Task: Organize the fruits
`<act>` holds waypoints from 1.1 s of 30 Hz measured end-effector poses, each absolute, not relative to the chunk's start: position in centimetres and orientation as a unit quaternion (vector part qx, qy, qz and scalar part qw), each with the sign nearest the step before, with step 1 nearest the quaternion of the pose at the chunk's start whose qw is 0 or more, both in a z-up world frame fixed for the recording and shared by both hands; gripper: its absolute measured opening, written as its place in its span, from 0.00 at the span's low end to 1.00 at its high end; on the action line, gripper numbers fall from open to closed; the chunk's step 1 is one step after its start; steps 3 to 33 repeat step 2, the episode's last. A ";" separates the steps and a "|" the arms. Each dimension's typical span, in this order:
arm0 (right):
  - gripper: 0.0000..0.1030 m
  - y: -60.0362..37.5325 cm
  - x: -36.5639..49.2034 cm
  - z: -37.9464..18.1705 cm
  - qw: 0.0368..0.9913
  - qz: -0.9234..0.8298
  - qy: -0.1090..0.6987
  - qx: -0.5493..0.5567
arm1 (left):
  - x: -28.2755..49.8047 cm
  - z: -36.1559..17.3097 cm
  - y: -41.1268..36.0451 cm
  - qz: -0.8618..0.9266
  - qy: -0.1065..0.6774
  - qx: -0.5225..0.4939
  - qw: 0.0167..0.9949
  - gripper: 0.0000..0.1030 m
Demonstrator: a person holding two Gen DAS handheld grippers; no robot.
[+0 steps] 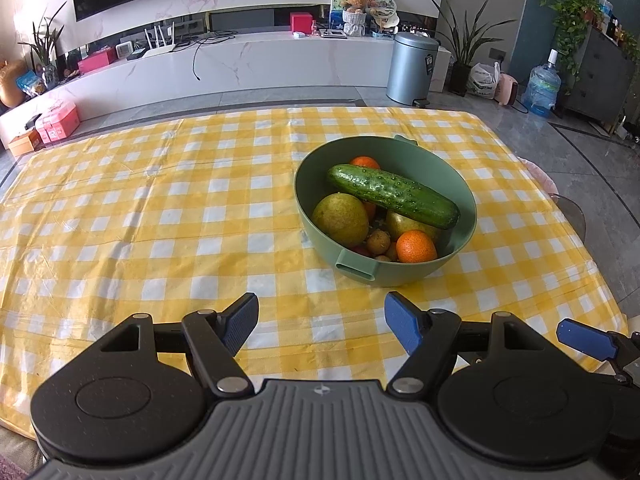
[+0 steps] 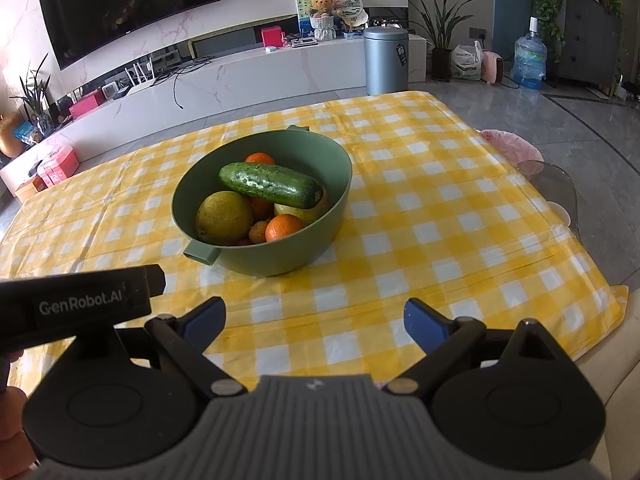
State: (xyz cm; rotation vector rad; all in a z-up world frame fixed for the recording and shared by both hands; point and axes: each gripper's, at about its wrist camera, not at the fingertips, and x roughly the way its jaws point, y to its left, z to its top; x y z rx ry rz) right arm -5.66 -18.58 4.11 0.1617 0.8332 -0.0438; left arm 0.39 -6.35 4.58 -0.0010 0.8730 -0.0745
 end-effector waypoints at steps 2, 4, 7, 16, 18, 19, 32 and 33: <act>0.90 -18.6 -5.7 4.1 0.911 -0.022 0.404 0.078 | 0.4 4.6 -6.3 -0.037 0.424 -0.001 0.905 0.82; 0.90 -18.6 -5.7 4.1 0.911 -0.022 0.404 0.078 | 0.4 4.6 -6.3 -0.037 0.424 -0.001 0.905 0.82; 0.90 -18.6 -5.7 4.1 0.911 -0.022 0.404 0.078 | 0.4 4.6 -6.3 -0.037 0.424 -0.001 0.905 0.82; 0.90 -18.6 -5.7 4.1 0.911 -0.022 0.404 0.078 | 0.4 4.6 -6.3 -0.037 0.424 -0.001 0.905 0.82; 0.90 -18.6 -5.7 4.1 0.911 -0.022 0.404 0.078 | 0.4 4.6 -6.3 -0.037 0.424 -0.001 0.905 0.82; 0.90 -18.6 -5.7 4.1 0.911 -0.022 0.404 0.078 | 0.4 4.6 -6.3 -0.037 0.424 -0.001 0.905 0.82; 0.90 -18.6 -5.7 4.1 0.911 -0.022 0.404 0.078 | 0.4 4.6 -6.3 -0.037 0.424 -0.001 0.905 0.82; 0.90 -18.6 -5.7 4.1 0.911 -0.022 0.404 0.078 | 0.4 4.6 -6.3 -0.037 0.424 -0.001 0.905 0.82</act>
